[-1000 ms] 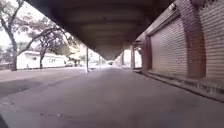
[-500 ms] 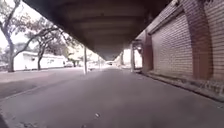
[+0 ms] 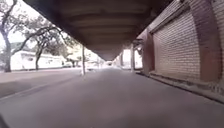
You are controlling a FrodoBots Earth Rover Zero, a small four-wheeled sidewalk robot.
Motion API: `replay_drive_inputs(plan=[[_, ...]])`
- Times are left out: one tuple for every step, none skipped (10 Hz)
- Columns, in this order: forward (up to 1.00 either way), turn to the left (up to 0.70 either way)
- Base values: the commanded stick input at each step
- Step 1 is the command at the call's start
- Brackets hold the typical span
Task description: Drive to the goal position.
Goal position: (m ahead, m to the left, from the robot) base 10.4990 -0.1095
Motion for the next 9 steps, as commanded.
replay_drive_inputs(plan=[[0.70,0.00],[0.70,0.00],[0.70,0.00],[0.70,0.00],[0.70,0.00],[0.70,0.00],[0.70,0.00],[0.70,0.00],[0.70,0.00]])
